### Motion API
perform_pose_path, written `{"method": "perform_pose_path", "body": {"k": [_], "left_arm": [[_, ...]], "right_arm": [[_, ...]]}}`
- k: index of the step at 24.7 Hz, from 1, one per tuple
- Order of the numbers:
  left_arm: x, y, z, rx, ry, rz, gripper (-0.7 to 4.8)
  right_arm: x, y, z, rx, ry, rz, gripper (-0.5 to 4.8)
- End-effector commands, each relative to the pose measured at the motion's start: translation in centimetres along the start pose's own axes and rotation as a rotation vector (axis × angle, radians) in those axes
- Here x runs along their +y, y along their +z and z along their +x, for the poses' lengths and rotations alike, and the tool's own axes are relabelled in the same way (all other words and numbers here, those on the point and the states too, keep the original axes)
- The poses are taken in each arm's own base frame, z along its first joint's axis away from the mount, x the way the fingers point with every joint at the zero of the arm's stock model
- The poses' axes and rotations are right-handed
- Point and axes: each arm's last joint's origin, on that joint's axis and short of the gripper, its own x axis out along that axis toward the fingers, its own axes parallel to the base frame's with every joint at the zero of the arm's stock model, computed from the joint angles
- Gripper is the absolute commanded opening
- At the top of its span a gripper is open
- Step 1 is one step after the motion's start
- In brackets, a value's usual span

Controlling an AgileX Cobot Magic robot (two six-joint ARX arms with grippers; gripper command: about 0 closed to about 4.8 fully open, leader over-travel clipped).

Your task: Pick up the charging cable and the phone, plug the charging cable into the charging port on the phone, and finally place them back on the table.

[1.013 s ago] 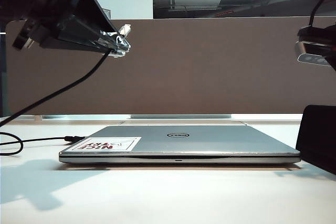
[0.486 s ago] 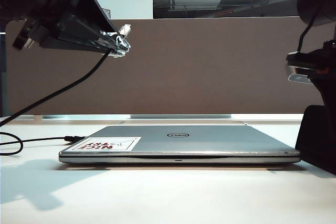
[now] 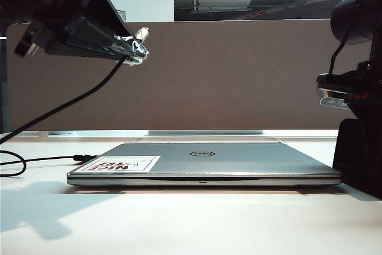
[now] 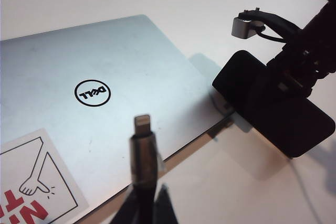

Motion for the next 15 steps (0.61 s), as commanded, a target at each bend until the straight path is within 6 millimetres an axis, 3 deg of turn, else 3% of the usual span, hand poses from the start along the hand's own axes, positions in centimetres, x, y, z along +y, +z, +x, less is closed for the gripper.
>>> {"method": "perform_pose_path", "body": {"k": [1, 7, 15], "left_arm": [[-0.1, 0.2, 0.0, -0.015, -0.006, 0.002, -0.06], [0.0, -0.1, 0.2, 0.011, 0.000, -0.002, -0.06], [0.0, -1.3, 1.4, 0.099, 0.005, -0.004, -0.06]], "right_arm": [[0.1, -0.1, -1.1, -0.047, 0.003, -0.020, -0.03], [0.9, -0.5, -5.3, -0.253, 0.133, -0.063, -0.02], [2.3, 1.3, -7.9, -0.541, 0.489, -0.127, -0.02]]}}
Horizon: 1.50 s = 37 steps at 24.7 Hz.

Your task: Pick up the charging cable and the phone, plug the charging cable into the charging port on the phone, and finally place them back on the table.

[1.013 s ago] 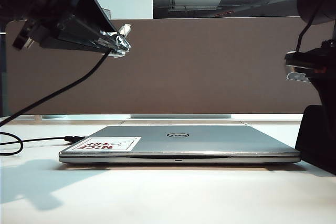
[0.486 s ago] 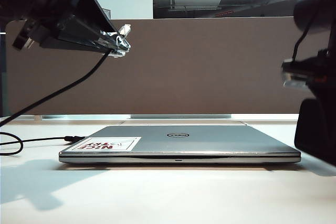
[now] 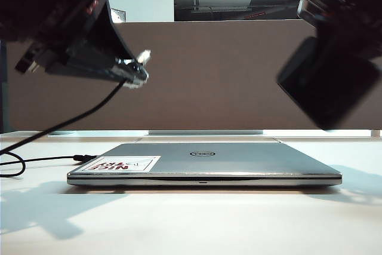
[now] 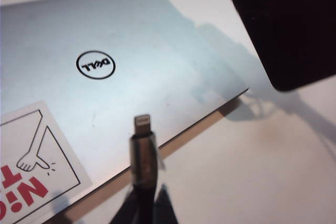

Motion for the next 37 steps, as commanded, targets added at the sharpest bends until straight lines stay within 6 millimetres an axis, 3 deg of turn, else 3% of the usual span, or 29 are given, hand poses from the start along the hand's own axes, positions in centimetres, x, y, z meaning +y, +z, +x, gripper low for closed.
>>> {"method": "perform_pose_path", "body": {"k": [1, 9, 12, 20, 37], "left_arm": [[-0.5, -0.4, 0.6, 0.029, -0.023, 0.012, -0.06], [-2.6, -1.8, 1.6, 0.113, -0.096, -0.023, -0.06], [-2.7, -2.0, 1.7, 0.125, -0.098, -0.057, -0.06], [-2.7, -2.0, 1.9, 0.133, -0.095, -0.121, -0.06], [-2.7, -2.1, 4.0, 0.088, -0.113, -0.211, -0.06]], "right_arm": [[0.9, 1.6, -0.4, -0.138, 0.178, -0.056, -0.02], [1.2, 3.6, 0.7, -0.207, 0.428, -0.054, -0.02], [0.8, 4.4, 2.5, -0.163, 0.573, -0.044, -0.02], [0.3, 5.2, 4.7, -0.149, 0.719, -0.117, -0.02], [0.8, 3.2, 7.0, -0.271, 0.870, -0.112, -0.02]]}}
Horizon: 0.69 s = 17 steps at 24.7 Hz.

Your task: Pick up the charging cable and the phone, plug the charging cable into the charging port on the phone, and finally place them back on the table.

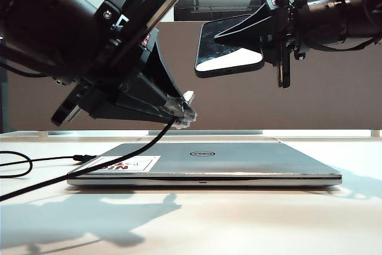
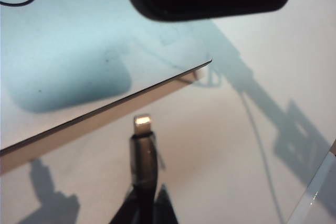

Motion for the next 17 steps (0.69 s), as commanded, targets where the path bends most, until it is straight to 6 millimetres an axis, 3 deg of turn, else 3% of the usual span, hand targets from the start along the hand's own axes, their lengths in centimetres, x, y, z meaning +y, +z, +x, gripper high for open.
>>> {"method": "perform_pose_path", "body": {"k": [1, 9, 17], "left_arm": [[-0.3, 0.3, 0.0, -0.028, -0.024, 0.002, -0.06], [-0.4, 0.6, 0.0, -0.057, -0.042, -0.024, -0.06], [-0.4, 0.6, 0.0, -0.056, -0.042, -0.035, -0.06]], "right_arm": [[0.5, 0.4, 0.3, -0.015, 0.040, -0.047, -0.02], [-0.2, -0.2, 3.1, -0.038, 0.128, 0.000, -0.02], [-0.7, -0.4, 3.3, -0.039, 0.126, 0.016, -0.02]]}}
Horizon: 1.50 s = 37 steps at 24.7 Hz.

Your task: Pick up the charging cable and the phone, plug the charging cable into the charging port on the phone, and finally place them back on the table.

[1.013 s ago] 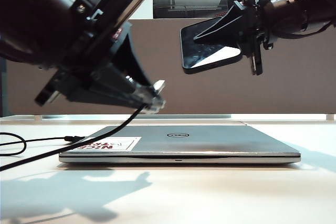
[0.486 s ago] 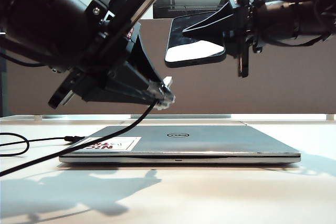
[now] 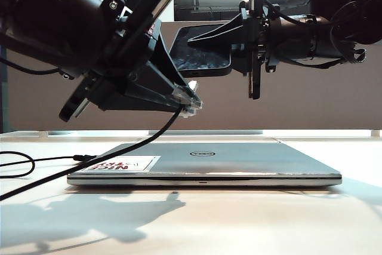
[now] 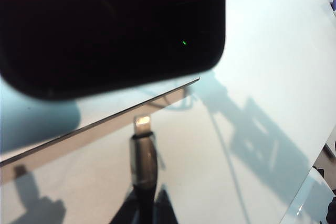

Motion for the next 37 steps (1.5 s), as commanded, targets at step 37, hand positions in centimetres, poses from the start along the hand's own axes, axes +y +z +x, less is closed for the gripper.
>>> {"method": "perform_pose_path", "body": {"k": [37], "left_arm": [[-0.2, 0.4, 1.1, -0.069, -0.053, -0.041, -0.06]], "right_arm": [[-0.7, -0.7, -0.3, 0.025, -0.039, 0.030, -0.02]]}}
